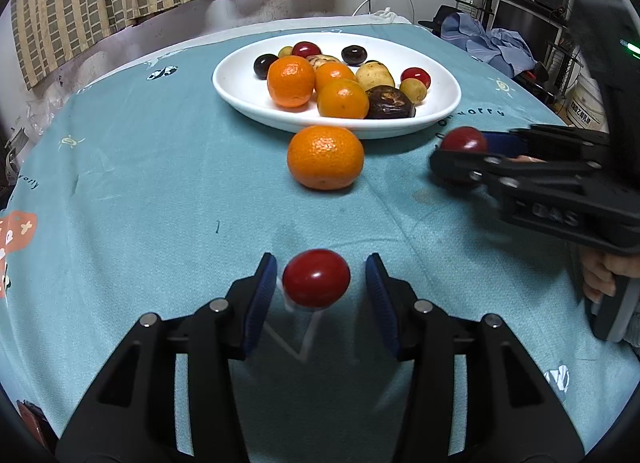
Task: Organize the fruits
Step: 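Grasp the dark red plum with the right tool while the left tool holds the tomato, then carry the tomato and plum onto the white plate and open both tools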
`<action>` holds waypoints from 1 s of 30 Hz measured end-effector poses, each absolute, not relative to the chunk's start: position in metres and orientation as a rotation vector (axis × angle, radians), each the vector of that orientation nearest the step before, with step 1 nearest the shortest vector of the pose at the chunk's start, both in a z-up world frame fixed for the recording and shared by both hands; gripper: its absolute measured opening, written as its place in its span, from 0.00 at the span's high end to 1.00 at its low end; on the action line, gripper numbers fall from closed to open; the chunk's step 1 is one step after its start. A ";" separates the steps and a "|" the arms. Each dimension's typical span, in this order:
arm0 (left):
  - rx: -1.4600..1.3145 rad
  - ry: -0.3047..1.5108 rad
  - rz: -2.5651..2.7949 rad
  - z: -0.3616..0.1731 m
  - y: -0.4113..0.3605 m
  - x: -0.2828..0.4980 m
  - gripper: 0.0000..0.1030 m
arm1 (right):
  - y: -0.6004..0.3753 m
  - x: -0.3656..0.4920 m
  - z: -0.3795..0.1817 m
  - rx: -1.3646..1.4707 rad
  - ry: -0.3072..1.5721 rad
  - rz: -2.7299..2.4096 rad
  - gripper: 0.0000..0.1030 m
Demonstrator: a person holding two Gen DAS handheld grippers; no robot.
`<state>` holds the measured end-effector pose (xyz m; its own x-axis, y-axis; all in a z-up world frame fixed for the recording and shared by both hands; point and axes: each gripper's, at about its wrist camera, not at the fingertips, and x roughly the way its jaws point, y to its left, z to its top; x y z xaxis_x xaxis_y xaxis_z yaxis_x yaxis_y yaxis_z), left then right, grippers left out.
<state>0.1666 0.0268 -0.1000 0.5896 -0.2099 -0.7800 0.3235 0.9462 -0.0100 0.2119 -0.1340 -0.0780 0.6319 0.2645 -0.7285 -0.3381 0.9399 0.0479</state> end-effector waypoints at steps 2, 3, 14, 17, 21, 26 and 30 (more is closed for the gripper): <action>0.135 0.887 -0.313 -0.100 0.027 0.167 0.54 | -0.138 0.195 -0.071 -0.105 0.787 0.365 0.61; 0.132 0.887 -0.315 -0.100 0.027 0.166 0.54 | -0.140 0.188 -0.069 -0.106 0.779 0.373 0.61; 0.143 0.847 -0.296 -0.095 0.026 0.160 0.70 | -0.152 0.161 -0.076 -0.074 0.789 0.404 0.61; 0.121 0.803 -0.284 -0.083 0.027 0.153 0.70 | -0.160 0.161 -0.069 -0.037 0.767 0.396 0.61; 0.058 0.709 -0.272 -0.045 0.029 0.160 0.71 | -0.179 0.165 -0.044 0.053 0.701 0.384 0.61; 0.056 0.610 -0.259 0.012 0.021 0.199 0.71 | -0.193 0.201 0.012 0.059 0.605 0.329 0.61; 0.048 0.613 -0.232 0.017 0.015 0.241 0.71 | -0.194 0.246 0.026 0.090 0.597 0.294 0.61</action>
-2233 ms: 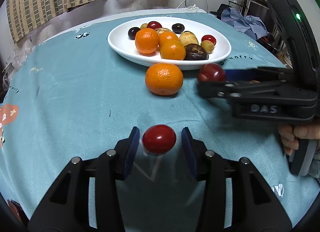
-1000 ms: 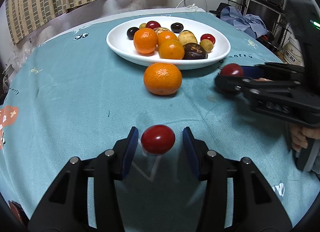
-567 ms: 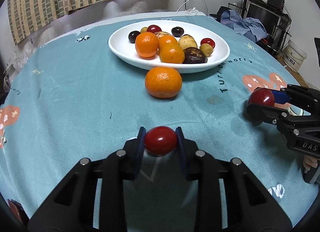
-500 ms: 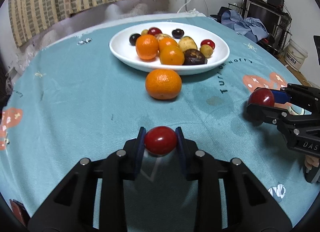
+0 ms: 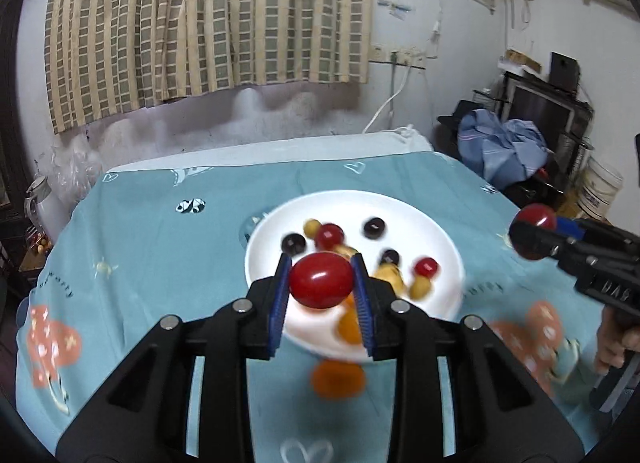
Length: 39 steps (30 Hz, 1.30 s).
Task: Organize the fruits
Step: 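Carry the tomato and plum onto the white plate and open both tools, then grasp the last mandarin orange with the right tool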
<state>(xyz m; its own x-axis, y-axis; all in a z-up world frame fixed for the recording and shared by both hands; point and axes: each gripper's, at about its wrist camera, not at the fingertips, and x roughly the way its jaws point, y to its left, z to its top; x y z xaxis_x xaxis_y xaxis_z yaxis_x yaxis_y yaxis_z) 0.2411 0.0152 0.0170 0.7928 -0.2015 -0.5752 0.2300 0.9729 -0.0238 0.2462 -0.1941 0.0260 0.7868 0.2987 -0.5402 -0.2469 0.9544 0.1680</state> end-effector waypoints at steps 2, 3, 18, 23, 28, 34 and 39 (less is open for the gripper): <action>0.033 0.650 -0.213 0.005 0.018 0.271 0.70 | -0.190 0.270 0.015 0.094 0.632 0.289 0.61; 0.025 0.673 -0.209 -0.001 0.019 0.283 0.71 | -0.188 0.280 0.009 0.092 0.651 0.282 0.61; -0.029 0.762 -0.173 -0.064 0.031 0.345 0.43 | -0.185 0.355 -0.059 0.156 0.800 0.220 0.43; -0.037 0.722 -0.142 -0.046 0.035 0.321 0.38 | -0.181 0.325 -0.034 0.119 0.696 0.220 0.36; -0.054 0.680 -0.126 -0.030 0.042 0.272 0.29 | -0.168 0.272 -0.016 0.030 0.616 0.237 0.36; 0.017 0.684 -0.116 -0.041 0.030 0.206 0.24 | -0.157 0.216 -0.017 -0.043 0.586 0.249 0.36; 0.065 0.711 -0.124 -0.060 0.017 0.182 0.22 | -0.156 0.192 -0.031 -0.033 0.592 0.264 0.36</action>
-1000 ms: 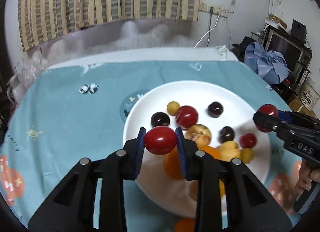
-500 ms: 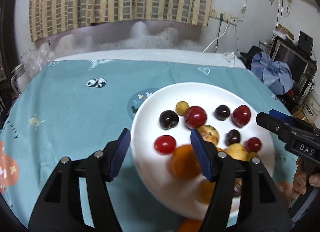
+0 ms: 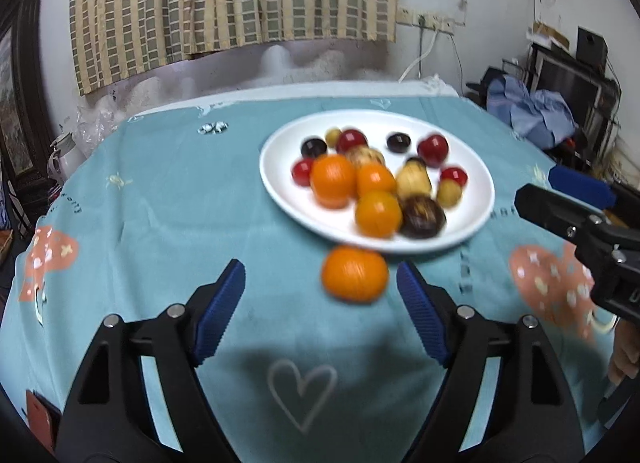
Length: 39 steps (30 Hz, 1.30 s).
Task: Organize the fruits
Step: 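Grasp the last mandarin orange with the right tool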
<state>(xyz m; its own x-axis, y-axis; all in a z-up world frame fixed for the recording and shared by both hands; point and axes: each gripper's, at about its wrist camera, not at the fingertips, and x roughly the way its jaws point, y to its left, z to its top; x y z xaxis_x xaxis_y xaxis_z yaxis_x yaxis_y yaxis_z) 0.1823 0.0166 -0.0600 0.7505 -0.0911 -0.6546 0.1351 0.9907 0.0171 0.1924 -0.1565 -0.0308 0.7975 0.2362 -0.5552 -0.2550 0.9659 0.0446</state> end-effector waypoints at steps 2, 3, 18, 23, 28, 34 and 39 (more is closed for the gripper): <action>0.072 0.721 -0.126 -0.067 0.014 0.180 0.22 | -0.156 0.189 -0.035 -0.032 0.597 0.269 0.36; 0.075 0.725 -0.126 -0.068 0.013 0.182 0.22 | -0.155 0.188 -0.036 -0.032 0.600 0.271 0.36; 0.084 0.792 -0.173 -0.084 0.006 0.201 0.22 | -0.149 0.185 -0.043 -0.025 0.622 0.309 0.36; 0.058 0.805 -0.193 -0.085 0.008 0.203 0.22 | -0.150 0.187 -0.046 0.023 0.663 0.362 0.36; 0.014 0.802 -0.205 -0.085 0.017 0.201 0.22 | -0.169 0.206 -0.064 0.352 0.852 0.557 0.36; 0.016 0.811 -0.255 -0.086 0.015 0.202 0.23 | -0.160 0.226 -0.079 0.472 0.968 0.657 0.35; 0.036 0.808 -0.279 -0.086 0.009 0.210 0.23 | -0.135 0.252 -0.081 0.493 1.043 0.691 0.37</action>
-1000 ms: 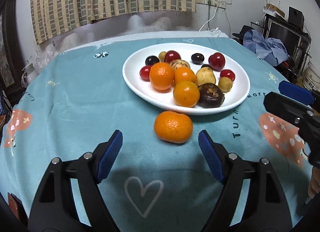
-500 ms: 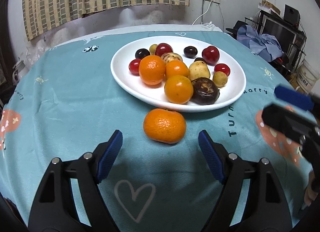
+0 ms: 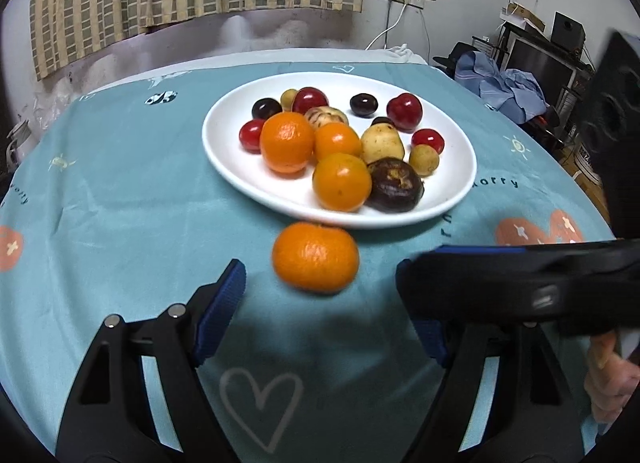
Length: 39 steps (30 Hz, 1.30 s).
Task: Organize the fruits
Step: 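Grasp the last mandarin orange with the right tool, then lower the orange onto the white plate and open the right tool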
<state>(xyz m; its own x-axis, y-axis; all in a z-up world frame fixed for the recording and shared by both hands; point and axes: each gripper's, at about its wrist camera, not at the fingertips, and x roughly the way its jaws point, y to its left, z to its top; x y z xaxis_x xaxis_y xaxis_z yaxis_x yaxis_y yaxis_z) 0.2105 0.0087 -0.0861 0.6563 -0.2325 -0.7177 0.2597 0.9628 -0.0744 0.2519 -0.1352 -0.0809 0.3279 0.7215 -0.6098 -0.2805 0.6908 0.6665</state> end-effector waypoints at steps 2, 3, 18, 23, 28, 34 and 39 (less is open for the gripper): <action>0.031 0.822 -0.287 -0.087 0.008 0.218 0.33 | -0.125 0.267 -0.088 0.515 1.091 0.674 0.39; 0.019 0.830 -0.298 -0.088 0.008 0.223 0.41 | -0.122 0.273 -0.093 0.532 1.114 0.674 0.40; 0.007 0.780 -0.325 -0.063 -0.002 0.205 0.57 | -0.143 0.261 -0.082 0.648 1.056 0.721 0.57; 0.052 0.686 -0.363 -0.014 -0.031 0.219 0.57 | -0.171 0.275 -0.030 0.624 0.935 0.692 0.58; 0.066 0.698 -0.389 -0.017 -0.051 0.277 0.56 | -0.187 0.326 -0.034 0.605 0.938 0.600 0.58; 0.022 0.752 -0.361 -0.054 -0.045 0.314 0.33 | -0.207 0.361 -0.073 0.825 1.006 0.584 0.34; 0.015 0.715 -0.318 -0.050 -0.032 0.298 0.23 | -0.223 0.343 -0.064 0.805 0.949 0.549 0.34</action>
<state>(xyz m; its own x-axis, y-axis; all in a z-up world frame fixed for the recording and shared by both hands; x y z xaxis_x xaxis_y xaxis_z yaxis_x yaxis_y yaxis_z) 0.2979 -0.0323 -0.0500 0.7093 -0.2817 -0.6462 0.2917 0.9518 -0.0948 0.3431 -0.2235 -0.0636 0.4856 0.7216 -0.4933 -0.0681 0.5939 0.8016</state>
